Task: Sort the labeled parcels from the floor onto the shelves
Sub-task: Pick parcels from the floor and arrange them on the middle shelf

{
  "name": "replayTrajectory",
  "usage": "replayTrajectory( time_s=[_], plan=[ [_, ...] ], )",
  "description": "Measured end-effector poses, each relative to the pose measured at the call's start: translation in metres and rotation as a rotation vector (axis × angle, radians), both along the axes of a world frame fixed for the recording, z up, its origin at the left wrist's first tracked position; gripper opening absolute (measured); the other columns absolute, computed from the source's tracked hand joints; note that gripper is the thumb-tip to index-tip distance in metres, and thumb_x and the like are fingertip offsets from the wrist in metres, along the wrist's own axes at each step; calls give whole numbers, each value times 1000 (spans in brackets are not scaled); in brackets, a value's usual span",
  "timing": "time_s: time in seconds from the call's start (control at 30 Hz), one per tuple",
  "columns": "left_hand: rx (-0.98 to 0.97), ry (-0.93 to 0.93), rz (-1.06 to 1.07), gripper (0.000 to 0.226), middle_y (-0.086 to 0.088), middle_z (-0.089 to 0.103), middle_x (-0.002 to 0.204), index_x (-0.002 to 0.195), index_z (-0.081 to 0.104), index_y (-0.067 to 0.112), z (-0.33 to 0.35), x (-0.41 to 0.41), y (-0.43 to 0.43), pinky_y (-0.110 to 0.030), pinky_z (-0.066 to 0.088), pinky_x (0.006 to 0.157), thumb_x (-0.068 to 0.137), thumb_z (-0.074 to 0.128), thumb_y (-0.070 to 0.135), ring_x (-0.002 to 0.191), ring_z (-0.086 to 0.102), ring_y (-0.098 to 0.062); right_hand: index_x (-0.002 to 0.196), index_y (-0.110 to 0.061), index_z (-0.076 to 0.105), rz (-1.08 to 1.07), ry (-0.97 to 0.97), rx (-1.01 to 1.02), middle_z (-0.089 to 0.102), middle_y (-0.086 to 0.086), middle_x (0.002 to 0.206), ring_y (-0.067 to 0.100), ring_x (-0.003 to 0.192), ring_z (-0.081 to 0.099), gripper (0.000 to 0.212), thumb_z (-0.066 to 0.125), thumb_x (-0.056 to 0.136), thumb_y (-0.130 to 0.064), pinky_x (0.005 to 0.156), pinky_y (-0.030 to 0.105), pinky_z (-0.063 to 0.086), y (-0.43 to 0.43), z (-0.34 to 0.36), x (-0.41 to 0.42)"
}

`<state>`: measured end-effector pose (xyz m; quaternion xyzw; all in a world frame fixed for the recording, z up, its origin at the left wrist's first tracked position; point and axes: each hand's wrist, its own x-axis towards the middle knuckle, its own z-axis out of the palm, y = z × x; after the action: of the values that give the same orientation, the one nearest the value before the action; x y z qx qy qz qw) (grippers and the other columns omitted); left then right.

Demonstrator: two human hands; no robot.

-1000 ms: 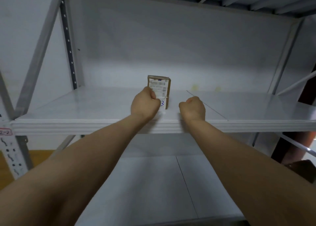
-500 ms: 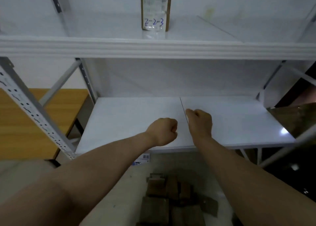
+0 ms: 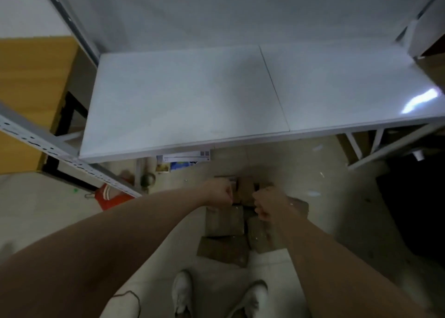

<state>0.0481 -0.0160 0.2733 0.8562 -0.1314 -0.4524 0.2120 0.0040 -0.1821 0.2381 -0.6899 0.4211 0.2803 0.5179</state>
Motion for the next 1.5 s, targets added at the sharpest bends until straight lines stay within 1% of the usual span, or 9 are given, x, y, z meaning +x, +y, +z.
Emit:
replayTrajectory(
  time_s=[0.33,0.53,0.63,0.73,0.93,1.17,1.27,1.4,1.5],
  plan=[
    [110,40,111,25,-11,64,105,114,60,8,-175,24,21,-28,50,71,91,61,17,89,61,-21,83,-7,60,82,-2,-40,56,16,79,26,71,52,11,58,93,-10,63,36,42,-20,-171,-7],
    [101,-11,155,78,-15,49,137,147,28,10,-288,52,13,-26,45,82,85,74,26,107,53,-19,97,-22,53,224,-89,-113,60,0,90,23,92,62,8,60,94,-22,89,43,57,-15,-275,42],
    [166,-103,114,104,-19,32,150,155,8,13,-349,74,6,-37,41,103,81,78,31,132,41,-33,104,-16,57,378,-112,-134,59,1,101,21,88,60,9,57,95,-18,71,32,59,-7,-326,74],
    [209,-220,62,112,-17,16,160,156,0,17,-409,103,-7,-49,27,116,79,79,32,145,20,-37,137,-24,49,404,-195,-99,56,-5,108,17,83,60,46,59,92,-17,46,18,47,-8,-381,93],
    [252,-244,31,123,-3,-15,164,154,-14,35,-510,139,-26,-66,12,113,76,82,29,150,-9,-35,134,-11,54,273,-249,-92,62,14,120,34,107,63,42,59,93,-11,88,43,57,-19,-461,110],
    [208,-383,13,88,-16,30,138,152,15,30,-530,129,-27,-51,44,99,83,69,23,128,33,-41,110,-13,60,145,-205,-195,66,12,105,29,102,64,16,51,100,-22,96,46,53,-41,-472,89],
    [-12,-34,218,80,-9,46,126,144,34,29,-480,126,-23,-46,53,91,77,76,17,113,53,-35,119,-19,53,319,-245,-240,61,3,99,19,88,61,31,64,91,-9,76,29,52,-52,-437,78],
    [-197,491,569,35,-8,62,97,110,64,19,-382,119,-7,-31,52,68,81,67,37,79,59,-22,137,-62,39,234,-343,140,48,-14,137,15,129,49,96,93,67,-24,109,37,46,-59,-336,60],
    [-269,822,682,41,-10,64,87,99,66,13,-301,106,6,-25,45,61,79,60,48,71,59,-20,152,-44,29,253,-241,389,46,-3,149,22,131,53,122,97,53,-26,109,45,48,-61,-242,52]
  ],
)
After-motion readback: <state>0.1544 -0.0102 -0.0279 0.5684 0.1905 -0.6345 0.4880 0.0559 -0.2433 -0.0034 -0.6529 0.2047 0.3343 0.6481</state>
